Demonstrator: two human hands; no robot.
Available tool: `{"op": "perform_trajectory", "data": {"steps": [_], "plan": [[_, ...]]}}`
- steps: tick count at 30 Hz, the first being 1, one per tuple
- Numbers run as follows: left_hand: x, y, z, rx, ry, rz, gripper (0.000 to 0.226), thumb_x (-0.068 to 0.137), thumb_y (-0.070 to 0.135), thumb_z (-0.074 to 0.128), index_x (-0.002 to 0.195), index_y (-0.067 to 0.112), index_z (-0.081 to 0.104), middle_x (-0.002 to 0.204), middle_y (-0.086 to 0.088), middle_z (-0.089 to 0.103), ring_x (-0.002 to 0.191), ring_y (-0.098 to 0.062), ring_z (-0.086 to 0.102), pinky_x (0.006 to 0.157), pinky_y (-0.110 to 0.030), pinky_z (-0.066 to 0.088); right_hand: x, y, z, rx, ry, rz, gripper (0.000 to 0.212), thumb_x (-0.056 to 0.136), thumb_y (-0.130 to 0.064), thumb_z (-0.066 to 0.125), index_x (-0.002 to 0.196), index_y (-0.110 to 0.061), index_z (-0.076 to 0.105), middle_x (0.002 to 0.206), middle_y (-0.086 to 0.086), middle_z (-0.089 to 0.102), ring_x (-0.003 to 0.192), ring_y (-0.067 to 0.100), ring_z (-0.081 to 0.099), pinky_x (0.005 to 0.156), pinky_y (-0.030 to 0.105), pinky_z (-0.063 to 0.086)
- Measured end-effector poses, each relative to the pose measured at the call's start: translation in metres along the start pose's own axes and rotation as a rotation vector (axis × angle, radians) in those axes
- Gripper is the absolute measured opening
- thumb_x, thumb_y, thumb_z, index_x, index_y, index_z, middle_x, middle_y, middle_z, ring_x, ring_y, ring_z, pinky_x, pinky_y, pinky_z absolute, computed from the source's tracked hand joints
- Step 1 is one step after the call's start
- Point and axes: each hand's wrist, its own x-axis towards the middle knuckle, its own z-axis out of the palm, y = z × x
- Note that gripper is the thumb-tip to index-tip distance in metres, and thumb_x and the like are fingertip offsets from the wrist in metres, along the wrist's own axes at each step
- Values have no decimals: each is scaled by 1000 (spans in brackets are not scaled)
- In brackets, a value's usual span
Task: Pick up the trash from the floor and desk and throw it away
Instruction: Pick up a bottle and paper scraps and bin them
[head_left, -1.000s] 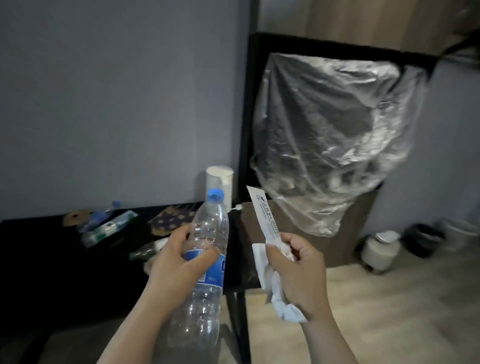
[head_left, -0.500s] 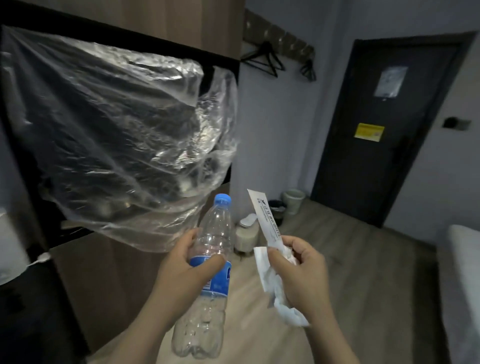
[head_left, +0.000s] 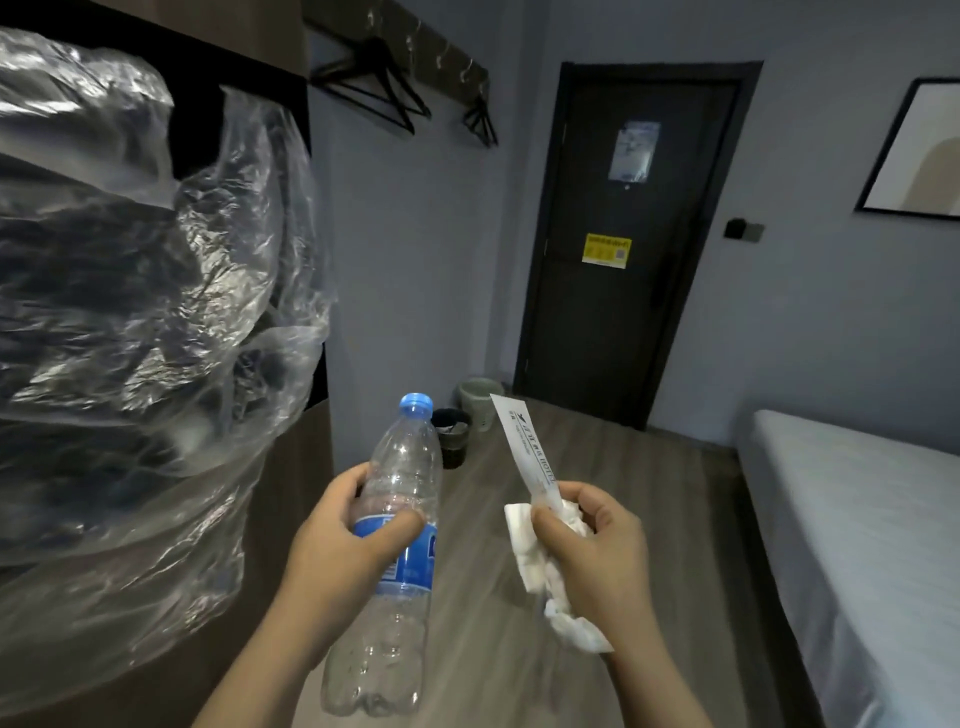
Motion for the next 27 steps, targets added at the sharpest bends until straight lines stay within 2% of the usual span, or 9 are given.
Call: {"op": "perform_trajectory", "data": {"steps": [5,9,13,15,18,21,23,25,27], "plan": [[106,-11,0,17,-5,10,47,54,43,68,100,46,57,89,30,66,77,6,65,67,-22,46,78,7,39,1,65,48,14,80,-10,64,77,-22,71,64,11,63,48,23,55,47,29,43],[168,-35,13,42,-7,-31,58,54,43,68,111,40,57,91,19,69,77,7,64,63,-17,44,137,20,54,9,85,93,16,81,-7,64,73,-20,70,54,-1,60,40,16,52,39,26,42],[236,-56,39,52,-35,-46,64,61,43,75,121,36,55,103,12,66,85,-1,65,66,-20,47,207,44,59,23,106,120,12,80,-7,63,76,-17,70,61,8,61,43,24,51,44,30,43],[272,-65,58,73,-27,-37,54,70,34,78,118,38,54,100,15,65,78,8,63,63,-16,44,247,59,61,41,98,140,10,78,-8,63,77,-15,69,62,13,62,43,26,50,45,32,42],[327,-70,91,121,3,-22,50,71,29,76,113,41,51,94,20,63,74,17,58,59,-12,40,312,78,57,-9,112,113,10,73,-12,65,78,-17,71,69,19,64,51,27,55,49,34,45],[381,-64,125,132,8,-45,48,62,38,75,103,46,51,84,26,65,73,17,58,61,-12,39,384,87,46,-78,124,92,17,75,-8,65,75,-24,72,68,5,69,55,21,63,49,32,50],[416,-60,146,138,15,-34,44,63,37,75,99,45,50,79,37,63,72,23,54,64,-12,37,429,87,39,-127,118,68,19,75,-12,67,76,-30,71,72,-4,71,65,13,68,60,33,54],[450,-60,166,131,34,-35,50,72,29,77,110,42,48,80,31,63,70,29,50,64,-10,35,470,90,33,-138,114,49,19,74,-14,68,76,-32,71,74,-7,71,68,9,68,65,32,55],[479,-64,186,113,20,-59,55,69,33,78,113,41,48,83,24,65,72,24,55,63,-10,37,505,98,28,-150,120,57,18,74,-14,68,76,-32,71,73,-8,71,67,7,67,66,33,55]]}}
